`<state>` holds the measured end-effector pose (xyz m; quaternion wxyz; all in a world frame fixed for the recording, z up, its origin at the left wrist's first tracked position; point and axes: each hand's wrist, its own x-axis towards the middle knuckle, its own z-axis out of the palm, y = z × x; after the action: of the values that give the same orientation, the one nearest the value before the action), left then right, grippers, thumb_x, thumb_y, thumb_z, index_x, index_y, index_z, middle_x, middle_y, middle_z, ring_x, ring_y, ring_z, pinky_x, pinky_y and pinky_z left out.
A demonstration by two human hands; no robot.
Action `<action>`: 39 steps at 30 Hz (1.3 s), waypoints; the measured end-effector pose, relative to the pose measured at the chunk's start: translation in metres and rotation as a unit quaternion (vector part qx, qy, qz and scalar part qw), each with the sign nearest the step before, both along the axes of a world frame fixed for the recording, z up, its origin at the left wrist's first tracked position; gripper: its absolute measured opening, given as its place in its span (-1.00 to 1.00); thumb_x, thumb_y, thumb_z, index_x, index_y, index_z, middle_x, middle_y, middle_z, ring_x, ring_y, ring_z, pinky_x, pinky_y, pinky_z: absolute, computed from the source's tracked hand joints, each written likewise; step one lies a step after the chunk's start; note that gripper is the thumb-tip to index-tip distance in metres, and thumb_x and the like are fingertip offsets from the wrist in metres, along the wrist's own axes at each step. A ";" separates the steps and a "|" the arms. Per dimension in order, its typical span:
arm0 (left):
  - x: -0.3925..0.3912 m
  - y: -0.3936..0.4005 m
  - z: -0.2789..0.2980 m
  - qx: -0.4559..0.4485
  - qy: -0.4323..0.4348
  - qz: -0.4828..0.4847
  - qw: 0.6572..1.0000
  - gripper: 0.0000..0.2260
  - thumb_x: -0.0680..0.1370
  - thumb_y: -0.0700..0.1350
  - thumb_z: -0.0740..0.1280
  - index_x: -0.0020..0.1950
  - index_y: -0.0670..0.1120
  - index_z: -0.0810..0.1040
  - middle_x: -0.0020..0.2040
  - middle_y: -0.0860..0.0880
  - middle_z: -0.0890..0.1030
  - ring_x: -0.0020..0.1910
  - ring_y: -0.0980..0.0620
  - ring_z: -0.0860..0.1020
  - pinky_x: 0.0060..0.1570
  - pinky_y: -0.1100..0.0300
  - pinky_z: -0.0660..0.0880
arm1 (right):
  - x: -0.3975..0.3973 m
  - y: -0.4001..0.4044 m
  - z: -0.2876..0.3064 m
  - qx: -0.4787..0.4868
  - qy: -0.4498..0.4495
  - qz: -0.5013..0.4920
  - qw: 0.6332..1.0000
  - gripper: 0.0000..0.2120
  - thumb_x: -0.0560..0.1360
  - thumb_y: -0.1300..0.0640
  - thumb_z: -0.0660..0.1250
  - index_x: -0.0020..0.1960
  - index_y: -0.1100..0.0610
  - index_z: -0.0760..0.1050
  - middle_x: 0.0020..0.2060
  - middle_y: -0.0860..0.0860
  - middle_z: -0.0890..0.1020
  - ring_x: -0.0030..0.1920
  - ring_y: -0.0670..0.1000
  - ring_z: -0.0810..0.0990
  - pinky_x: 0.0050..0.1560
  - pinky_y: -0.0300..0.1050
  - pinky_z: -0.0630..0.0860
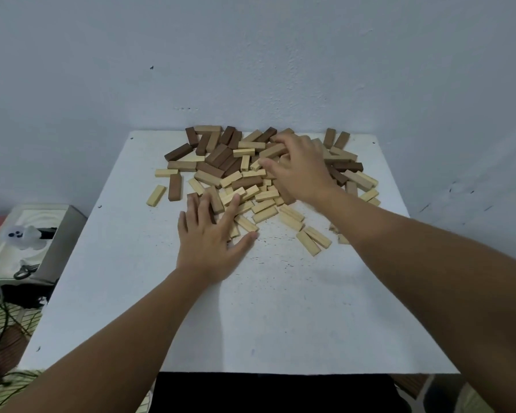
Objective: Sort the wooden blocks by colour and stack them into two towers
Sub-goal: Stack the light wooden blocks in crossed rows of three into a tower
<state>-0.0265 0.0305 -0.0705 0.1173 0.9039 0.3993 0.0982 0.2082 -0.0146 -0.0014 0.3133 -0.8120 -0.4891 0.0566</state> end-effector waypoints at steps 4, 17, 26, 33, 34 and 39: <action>-0.004 -0.001 0.004 -0.011 -0.056 -0.001 0.998 -0.32 0.59 0.45 0.15 0.66 0.26 0.09 0.61 -0.13 0.15 0.61 -0.16 -0.01 0.57 -0.18 0.08 | 0.000 -0.026 -0.010 -0.048 0.041 0.006 0.998 -0.32 0.58 -0.38 0.19 0.58 -0.04 0.25 0.51 0.02 0.34 0.55 0.13 0.16 0.50 0.14 0.19; -0.002 -0.011 0.028 -0.134 -0.139 0.033 0.981 -0.51 0.48 -0.01 0.43 0.40 0.17 0.44 0.46 0.11 0.17 0.56 0.10 0.05 0.26 0.09 0.26 | -0.023 -0.095 -0.069 -0.043 -0.128 0.000 0.991 -0.69 0.58 -0.07 0.33 0.32 -0.13 0.54 0.25 0.06 0.45 0.19 0.10 0.48 0.19 0.08 0.51; 0.016 0.011 0.046 -0.119 0.077 0.056 0.988 -0.37 0.47 0.15 0.45 0.51 0.14 0.35 0.41 -0.16 0.28 0.38 -0.25 0.24 0.27 -0.08 0.39 | -0.019 -0.094 -0.074 -0.043 -0.145 0.009 0.988 -0.71 0.63 -0.11 0.26 0.33 -0.17 0.53 0.33 0.01 0.50 0.32 0.07 0.46 0.26 0.03 0.44; 0.013 0.017 0.047 -0.144 0.037 0.043 0.988 -0.36 0.35 0.20 0.52 0.37 0.14 0.39 0.21 -0.07 0.35 0.12 -0.13 0.48 0.10 -0.01 0.55 | -0.019 -0.095 -0.077 -0.020 -0.133 -0.002 0.991 -0.74 0.62 -0.06 0.28 0.30 -0.13 0.56 0.19 -0.05 0.53 0.14 0.02 0.50 0.10 -0.03 0.47; 0.014 0.015 0.048 -0.141 0.041 0.041 0.988 -0.37 0.37 0.18 0.52 0.37 0.14 0.39 0.21 -0.08 0.34 0.09 -0.13 0.50 0.07 0.01 0.54 | -0.019 -0.095 -0.077 -0.018 -0.128 -0.005 0.992 -0.75 0.63 -0.05 0.27 0.28 -0.12 0.57 0.16 -0.05 0.52 0.12 0.02 0.50 0.10 -0.03 0.48; 0.019 0.013 0.051 -0.158 0.035 0.046 0.986 -0.50 0.46 0.04 0.51 0.34 0.13 0.41 0.18 -0.03 0.32 -0.06 -0.07 0.54 -0.12 0.12 0.53 | -0.019 -0.094 -0.079 -0.008 -0.121 -0.006 0.993 -0.79 0.62 -0.02 0.30 0.22 -0.08 0.60 0.07 -0.05 0.53 0.05 0.00 0.48 0.06 -0.06 0.48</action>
<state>-0.0076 0.0434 -0.0191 0.2402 0.8574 0.4550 0.0073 0.1897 -0.1086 -0.0806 0.2458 -0.8181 -0.5183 -0.0406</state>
